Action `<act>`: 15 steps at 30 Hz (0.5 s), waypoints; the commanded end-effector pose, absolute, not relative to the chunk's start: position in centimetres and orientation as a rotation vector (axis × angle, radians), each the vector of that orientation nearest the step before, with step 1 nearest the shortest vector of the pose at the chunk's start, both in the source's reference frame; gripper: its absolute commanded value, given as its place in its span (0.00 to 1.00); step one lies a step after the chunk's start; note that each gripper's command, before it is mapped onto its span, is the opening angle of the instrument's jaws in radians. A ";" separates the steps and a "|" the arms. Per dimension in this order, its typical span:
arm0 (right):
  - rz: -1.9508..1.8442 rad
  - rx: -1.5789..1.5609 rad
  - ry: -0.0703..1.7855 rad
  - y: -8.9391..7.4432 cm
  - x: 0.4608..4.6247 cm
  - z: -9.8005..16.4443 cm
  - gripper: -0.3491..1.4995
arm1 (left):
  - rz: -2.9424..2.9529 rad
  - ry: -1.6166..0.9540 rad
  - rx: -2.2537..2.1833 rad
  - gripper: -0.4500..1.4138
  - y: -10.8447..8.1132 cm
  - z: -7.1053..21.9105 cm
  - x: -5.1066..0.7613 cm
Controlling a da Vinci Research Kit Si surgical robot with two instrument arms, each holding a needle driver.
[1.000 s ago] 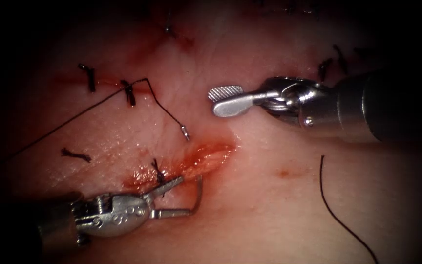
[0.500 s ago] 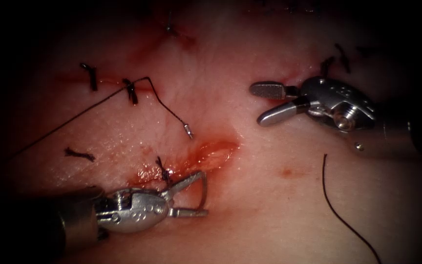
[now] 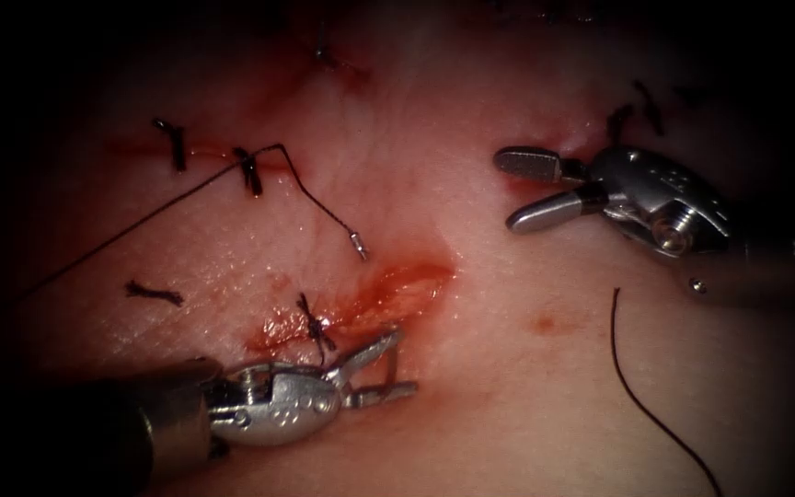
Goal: Wound Closure
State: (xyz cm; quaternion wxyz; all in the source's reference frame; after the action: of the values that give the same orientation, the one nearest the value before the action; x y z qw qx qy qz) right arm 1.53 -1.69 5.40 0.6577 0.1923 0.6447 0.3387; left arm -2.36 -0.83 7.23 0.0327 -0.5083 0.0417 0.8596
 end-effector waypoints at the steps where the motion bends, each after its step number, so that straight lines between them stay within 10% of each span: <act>1: 0.769 0.437 1.476 -1.7 1.62 5.5 0.45 | 2.643 0.126 -1.567 0.05 -0.8 7.3 -2.38; 7: 0.733 0.441 1.490 -1.8 1.61 5.4 0.24 | 2.574 -0.026 -1.677 0.00 -0.8 7.2 -2.37; 15: 0.589 0.414 1.461 -1.8 1.62 5.4 0.57 | 2.281 -0.473 -1.668 0.00 -0.6 6.7 -2.32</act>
State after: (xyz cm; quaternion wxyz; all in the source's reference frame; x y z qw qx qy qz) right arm 1.54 -1.83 5.31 0.6893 0.1847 0.6493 0.2631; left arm -2.25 -0.58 6.57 0.1456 -0.5793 -0.1793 0.7817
